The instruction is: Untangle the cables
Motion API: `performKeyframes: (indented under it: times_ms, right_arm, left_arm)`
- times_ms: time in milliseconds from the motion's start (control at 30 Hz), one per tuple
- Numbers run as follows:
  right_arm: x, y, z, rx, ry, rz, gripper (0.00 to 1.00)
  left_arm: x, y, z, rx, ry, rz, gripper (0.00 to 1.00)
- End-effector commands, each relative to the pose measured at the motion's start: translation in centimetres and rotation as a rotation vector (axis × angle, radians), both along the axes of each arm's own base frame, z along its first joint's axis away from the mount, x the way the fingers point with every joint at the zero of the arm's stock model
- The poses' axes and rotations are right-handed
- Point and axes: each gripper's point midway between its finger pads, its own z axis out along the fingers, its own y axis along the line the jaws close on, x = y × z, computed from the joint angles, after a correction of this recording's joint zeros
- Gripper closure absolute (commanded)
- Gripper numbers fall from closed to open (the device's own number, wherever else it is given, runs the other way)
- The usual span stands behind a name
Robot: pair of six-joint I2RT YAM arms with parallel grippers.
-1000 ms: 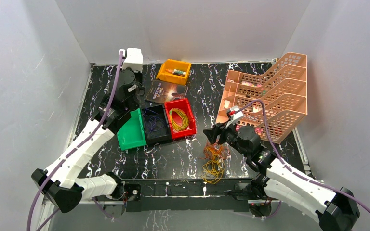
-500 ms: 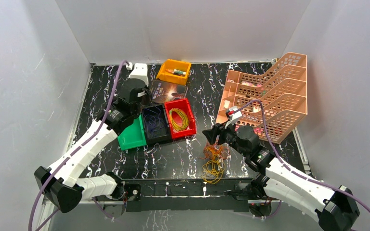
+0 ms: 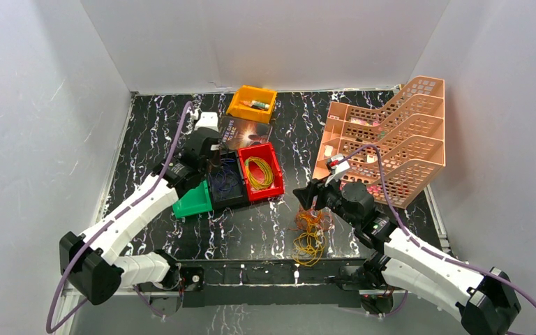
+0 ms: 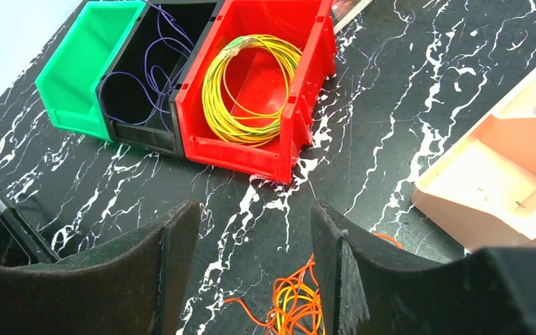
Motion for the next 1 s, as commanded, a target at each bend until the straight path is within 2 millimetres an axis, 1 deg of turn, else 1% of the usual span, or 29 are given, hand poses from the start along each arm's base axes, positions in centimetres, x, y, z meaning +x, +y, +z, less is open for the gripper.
performKeyframes:
  times_ms: [0,133,467,633,700,833,967]
  right_arm:
    - [0.4,0.6,1.6,0.051,-0.038,0.008,0.32]
    - [0.3,0.6,1.6,0.053,-0.038,0.010,0.32]
    - [0.4,0.5,1.5,0.048,-0.034,0.004,0.32]
    - [0.4,0.4,1.3,0.045,-0.032,0.000,0.32]
    - [0.3,0.4,1.3,0.044,-0.030,-0.001,0.32]
    - [0.4,0.3,1.2,0.041,-0.031,-0.003,0.32]
    - [0.4,0.4,1.2,0.040,-0.030,-0.001,0.32]
  left_arm:
    - [-0.9,0.2,-2.6,0.002,0.081,0.017,1.00]
    - [-1.0,0.0,-4.5,0.020,0.129,0.016,1.00]
    - [-0.6,-0.9,-8.2,0.065,0.220,-0.016,1.00]
    - [-0.3,-1.5,-11.2,0.103,0.294,-0.036,1.00]
    - [-0.1,-1.5,-12.1,0.121,0.316,-0.036,1.00]
    - [0.3,-1.6,-13.0,0.147,0.339,-0.038,1.00]
    - [0.7,-1.5,-12.9,0.163,0.340,-0.029,1.00]
